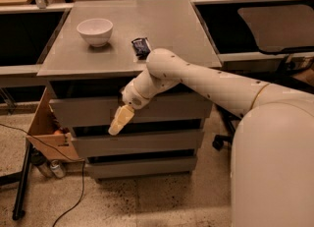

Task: Open top drawer

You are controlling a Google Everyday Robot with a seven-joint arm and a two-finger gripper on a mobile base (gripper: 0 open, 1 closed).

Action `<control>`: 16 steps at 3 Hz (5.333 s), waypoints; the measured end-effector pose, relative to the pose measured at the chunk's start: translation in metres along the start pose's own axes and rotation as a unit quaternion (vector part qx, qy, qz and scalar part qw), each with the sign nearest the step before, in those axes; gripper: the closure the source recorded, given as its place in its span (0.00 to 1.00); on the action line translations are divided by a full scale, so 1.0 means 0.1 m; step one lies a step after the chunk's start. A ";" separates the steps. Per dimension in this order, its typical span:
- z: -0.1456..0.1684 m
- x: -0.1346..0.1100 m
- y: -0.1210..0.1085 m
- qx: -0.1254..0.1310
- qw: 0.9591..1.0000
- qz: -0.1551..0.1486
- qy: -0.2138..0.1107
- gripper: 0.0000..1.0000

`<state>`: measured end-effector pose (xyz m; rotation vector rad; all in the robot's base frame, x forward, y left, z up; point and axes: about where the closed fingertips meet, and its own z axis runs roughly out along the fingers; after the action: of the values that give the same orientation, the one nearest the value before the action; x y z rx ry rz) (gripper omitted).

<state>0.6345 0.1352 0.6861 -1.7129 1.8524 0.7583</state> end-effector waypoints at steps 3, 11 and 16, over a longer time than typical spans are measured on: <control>-0.16 0.15 0.47 -0.034 0.999 0.002 0.041 0.00; -0.17 0.08 2.23 -0.351 0.901 -0.164 0.195 0.00; -0.86 -0.01 1.51 -0.090 0.984 -0.061 0.144 0.00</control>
Offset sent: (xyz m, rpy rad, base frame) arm -0.0482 -0.0290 0.0080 -0.0727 0.0533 0.0260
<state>0.4852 0.0842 0.7585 -2.1269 1.8886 0.6745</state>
